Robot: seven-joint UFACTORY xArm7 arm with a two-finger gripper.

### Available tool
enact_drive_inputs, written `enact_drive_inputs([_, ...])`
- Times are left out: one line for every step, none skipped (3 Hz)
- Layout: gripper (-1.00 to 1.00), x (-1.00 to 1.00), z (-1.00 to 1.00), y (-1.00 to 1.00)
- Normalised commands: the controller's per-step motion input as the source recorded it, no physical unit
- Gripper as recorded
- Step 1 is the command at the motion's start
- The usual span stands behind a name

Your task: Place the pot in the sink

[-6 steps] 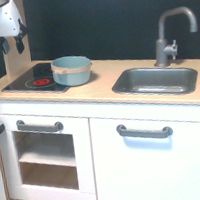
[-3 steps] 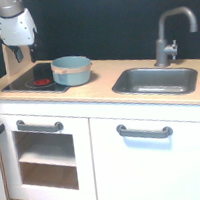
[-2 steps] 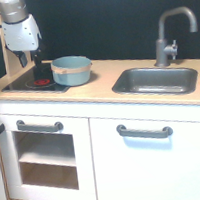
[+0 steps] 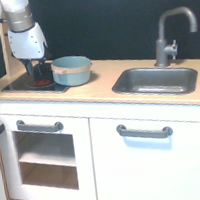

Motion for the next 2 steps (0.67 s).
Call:
enact_drive_inputs([0.52, 0.27, -1.0, -0.06])
enact_drive_inputs([-1.0, 0.08, -0.67, 0.18])
